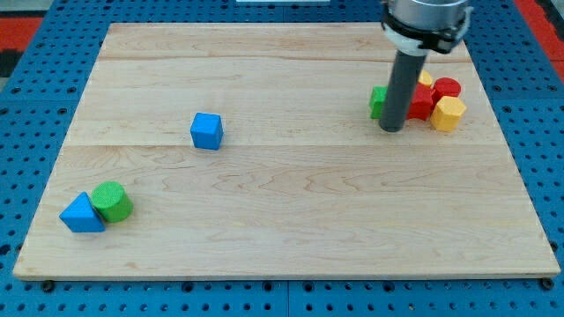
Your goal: Slightly push the blue cube towards to the top of the board
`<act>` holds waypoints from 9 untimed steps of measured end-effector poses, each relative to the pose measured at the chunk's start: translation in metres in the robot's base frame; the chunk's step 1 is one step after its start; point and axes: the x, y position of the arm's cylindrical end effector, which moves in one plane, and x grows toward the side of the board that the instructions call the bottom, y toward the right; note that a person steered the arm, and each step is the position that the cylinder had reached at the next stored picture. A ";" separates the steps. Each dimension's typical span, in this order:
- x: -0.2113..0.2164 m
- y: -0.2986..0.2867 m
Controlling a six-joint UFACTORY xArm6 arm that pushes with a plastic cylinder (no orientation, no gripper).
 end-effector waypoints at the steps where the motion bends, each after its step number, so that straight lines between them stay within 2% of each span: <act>1: 0.020 0.012; 2: 0.034 0.001; 4: 0.039 -0.101; 5: 0.039 -0.122; 8: 0.042 -0.138; 9: 0.053 -0.194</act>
